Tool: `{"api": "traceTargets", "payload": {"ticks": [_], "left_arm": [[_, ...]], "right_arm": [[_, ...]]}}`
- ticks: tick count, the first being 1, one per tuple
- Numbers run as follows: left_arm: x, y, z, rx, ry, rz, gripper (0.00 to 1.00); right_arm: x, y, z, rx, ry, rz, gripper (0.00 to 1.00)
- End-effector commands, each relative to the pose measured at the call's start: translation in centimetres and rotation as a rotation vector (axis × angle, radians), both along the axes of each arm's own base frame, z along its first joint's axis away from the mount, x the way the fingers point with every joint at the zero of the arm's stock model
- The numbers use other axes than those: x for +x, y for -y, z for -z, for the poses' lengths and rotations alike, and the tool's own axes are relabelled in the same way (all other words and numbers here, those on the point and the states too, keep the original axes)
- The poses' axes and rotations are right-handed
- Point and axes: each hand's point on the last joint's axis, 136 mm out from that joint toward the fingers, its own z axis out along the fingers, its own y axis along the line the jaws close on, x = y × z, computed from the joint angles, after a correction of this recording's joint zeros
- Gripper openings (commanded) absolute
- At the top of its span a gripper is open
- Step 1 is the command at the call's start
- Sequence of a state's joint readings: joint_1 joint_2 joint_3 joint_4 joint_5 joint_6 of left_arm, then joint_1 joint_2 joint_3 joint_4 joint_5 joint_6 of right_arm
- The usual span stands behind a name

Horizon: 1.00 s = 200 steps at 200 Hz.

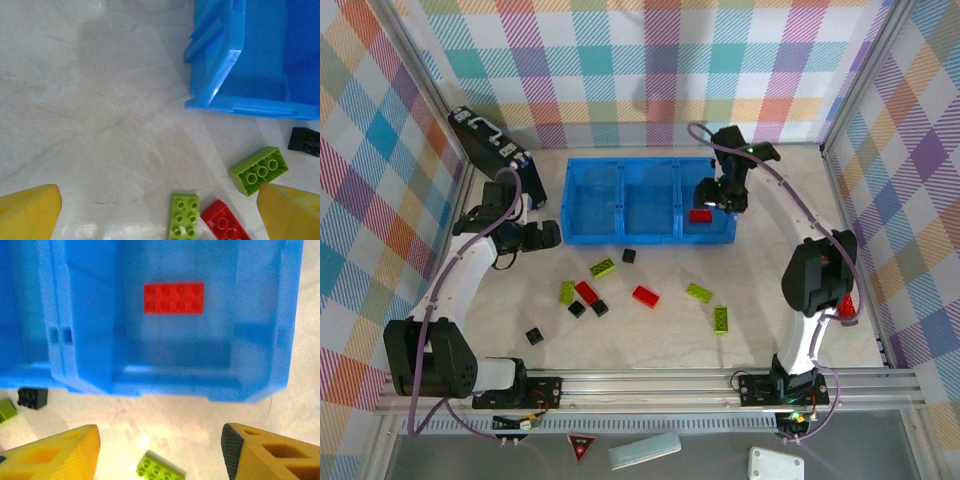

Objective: Sort the legos into containers by color
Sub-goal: Place the lego in the container, then pick up the lego from the bottom-left of the table.

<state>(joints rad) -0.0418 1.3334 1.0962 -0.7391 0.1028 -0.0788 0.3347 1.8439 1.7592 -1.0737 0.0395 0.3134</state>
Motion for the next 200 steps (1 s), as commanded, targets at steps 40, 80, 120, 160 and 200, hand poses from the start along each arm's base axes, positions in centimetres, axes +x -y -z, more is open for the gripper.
{"api": "traceTargets", "payload": {"ticks": [40, 80, 120, 160, 200], "left_arm": [[-3.8, 3.4, 0.5, -0.076, -0.129, -0.048, 0.93], [-5.7, 4.5, 2.1, -0.059, -0.161, -0.083, 0.88], [-7.6, 5.5, 4.2, -0.054, -0.227, -0.079, 0.83], [-9.4, 5.9, 6.4, -0.048, -0.299, -0.081, 0.70], [-10.9, 7.1, 7.9, -0.044, -0.353, -0.054, 0.64]], "right_arm": [[-4.9, 0.2, 1.3, 0.081, 0.007, 0.014, 0.66], [-6.7, 0.3, 3.5, 0.102, -0.017, 0.005, 0.65], [-7.4, 0.2, 4.6, 0.121, -0.019, 0.005, 0.64], [-7.8, 0.3, 5.3, 0.121, -0.030, 0.005, 0.63], [-8.4, 0.6, 6.2, 0.115, -0.045, 0.011, 0.63]]}}
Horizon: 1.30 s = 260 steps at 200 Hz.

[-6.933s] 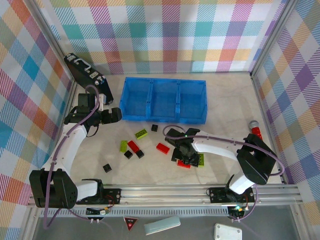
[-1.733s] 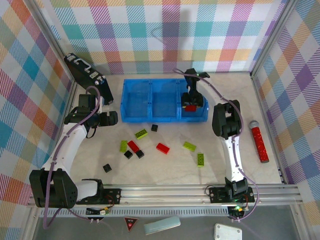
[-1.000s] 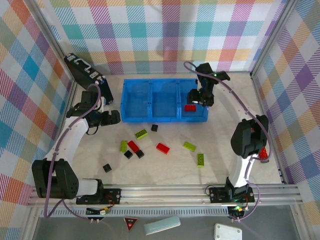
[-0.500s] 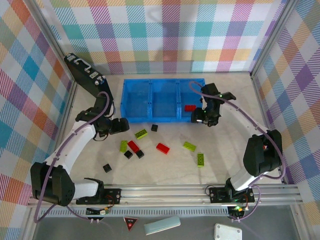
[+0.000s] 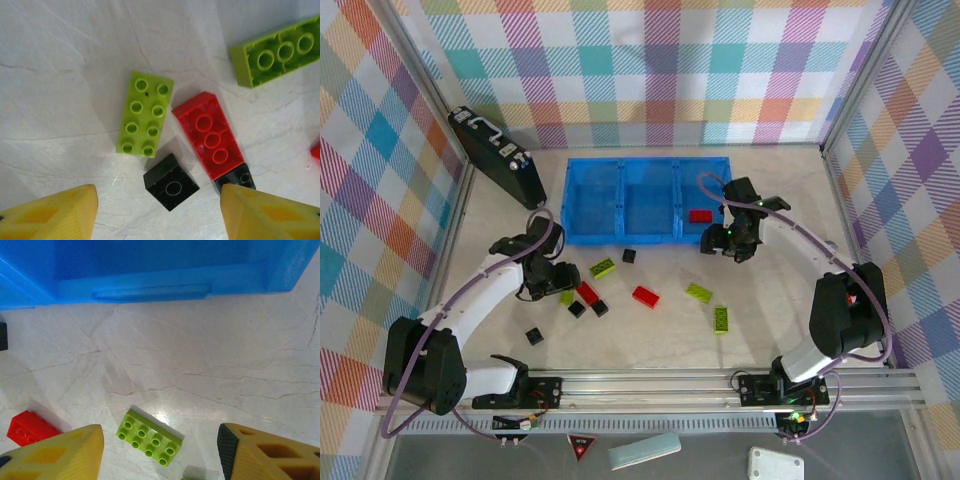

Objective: Sort the legos into containers by color
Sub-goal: Pick up the lego from the bottom-left of the table.

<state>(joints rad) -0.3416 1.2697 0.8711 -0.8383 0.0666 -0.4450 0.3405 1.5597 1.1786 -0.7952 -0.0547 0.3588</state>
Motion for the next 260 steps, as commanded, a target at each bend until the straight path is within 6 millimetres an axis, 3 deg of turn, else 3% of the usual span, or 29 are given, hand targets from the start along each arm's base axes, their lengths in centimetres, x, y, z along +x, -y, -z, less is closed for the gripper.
{"api": "traceTargets", "payload": {"ticks": [1, 82, 112, 260], "left_arm": [[-1.4, 0.8, 1.0, -0.001, -0.054, 0.004, 0.64], [-3.6, 2.8, 3.7, 0.014, -0.125, 0.058, 0.65], [-4.2, 2.6, 4.6, 0.048, -0.161, 0.098, 0.65], [-2.1, 2.9, 5.7, 0.126, -0.160, 0.171, 0.60]], "right_arm": [[-0.4, -0.3, -0.2, 0.024, 0.011, 0.004, 0.63], [-1.1, -0.4, 0.8, 0.034, -0.016, 0.005, 0.63], [-1.2, -0.2, 1.0, 0.030, -0.017, 0.004, 0.63], [-1.6, -0.2, 1.5, 0.031, -0.036, 0.013, 0.62]]}}
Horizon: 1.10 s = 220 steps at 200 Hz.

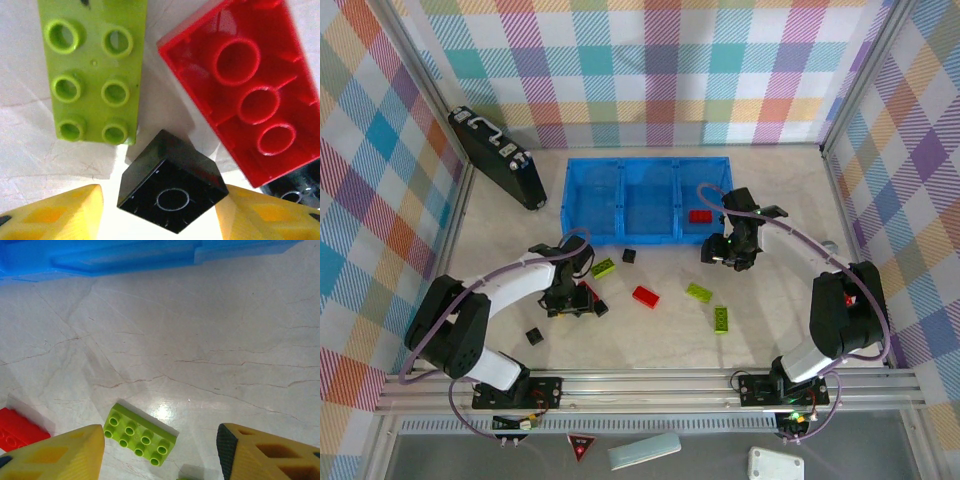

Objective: Sort the legos into containers by color
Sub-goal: Pick up the lego from the bottom-left of the table.

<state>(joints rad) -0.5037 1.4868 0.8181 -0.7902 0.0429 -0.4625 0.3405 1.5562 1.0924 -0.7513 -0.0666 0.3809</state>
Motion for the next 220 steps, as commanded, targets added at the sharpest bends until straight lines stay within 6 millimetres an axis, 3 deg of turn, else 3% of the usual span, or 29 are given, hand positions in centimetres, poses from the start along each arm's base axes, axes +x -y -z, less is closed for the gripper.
{"api": "traceTargets", "payload": {"ticks": [1, 134, 220], "left_arm": [[1.1, 0.5, -0.5, 0.010, 0.033, 0.032, 0.60], [1.3, 0.6, -0.5, 0.015, 0.025, 0.038, 0.52], [1.5, 0.1, -2.6, 0.024, 0.077, 0.039, 0.48]], "right_arm": [[-0.2, -0.5, -0.8, 0.029, 0.010, -0.003, 0.62], [-0.2, -0.7, -1.0, 0.043, 0.005, 0.001, 0.62], [0.0, -1.0, -1.4, 0.057, 0.013, 0.007, 0.60]]}}
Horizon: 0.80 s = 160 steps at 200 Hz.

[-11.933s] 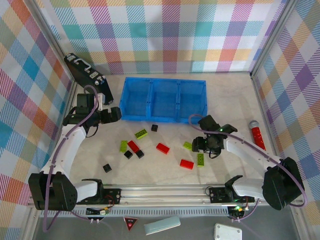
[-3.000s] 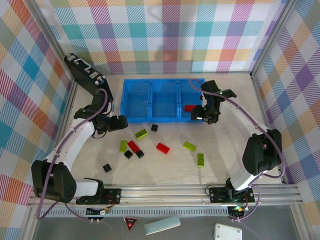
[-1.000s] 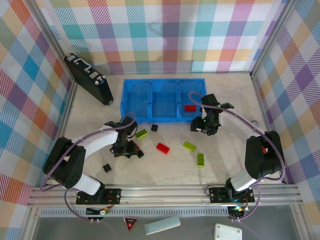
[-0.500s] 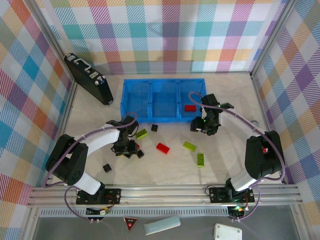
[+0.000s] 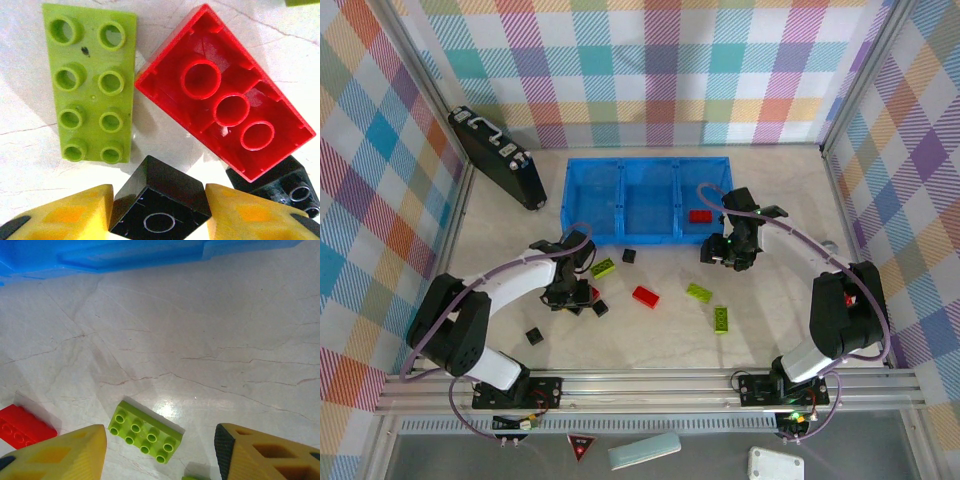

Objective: Sort the legos into containers by color
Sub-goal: Pick up the lego from the bottom-left of the table.

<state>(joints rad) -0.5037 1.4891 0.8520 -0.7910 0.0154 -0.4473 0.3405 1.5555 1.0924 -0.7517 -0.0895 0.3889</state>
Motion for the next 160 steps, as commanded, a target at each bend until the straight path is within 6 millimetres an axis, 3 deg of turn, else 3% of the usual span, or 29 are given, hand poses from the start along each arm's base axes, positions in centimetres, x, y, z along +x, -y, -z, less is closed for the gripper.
{"api": "traceTargets", "payload": {"ticks": [1, 93, 160], "left_arm": [[0.3, -0.1, -1.9, 0.015, 0.036, 0.025, 0.48], [3.2, 0.5, -8.8, -0.009, 0.200, 0.029, 0.47], [8.1, 2.4, -12.2, -0.028, 0.293, 0.073, 0.47]], "right_arm": [[0.1, -0.6, -1.4, 0.035, 0.022, 0.007, 0.60], [-0.2, -0.6, -2.0, 0.027, 0.023, 0.009, 0.60], [-1.6, 0.5, -3.2, -0.006, 0.038, 0.039, 0.60]]}}
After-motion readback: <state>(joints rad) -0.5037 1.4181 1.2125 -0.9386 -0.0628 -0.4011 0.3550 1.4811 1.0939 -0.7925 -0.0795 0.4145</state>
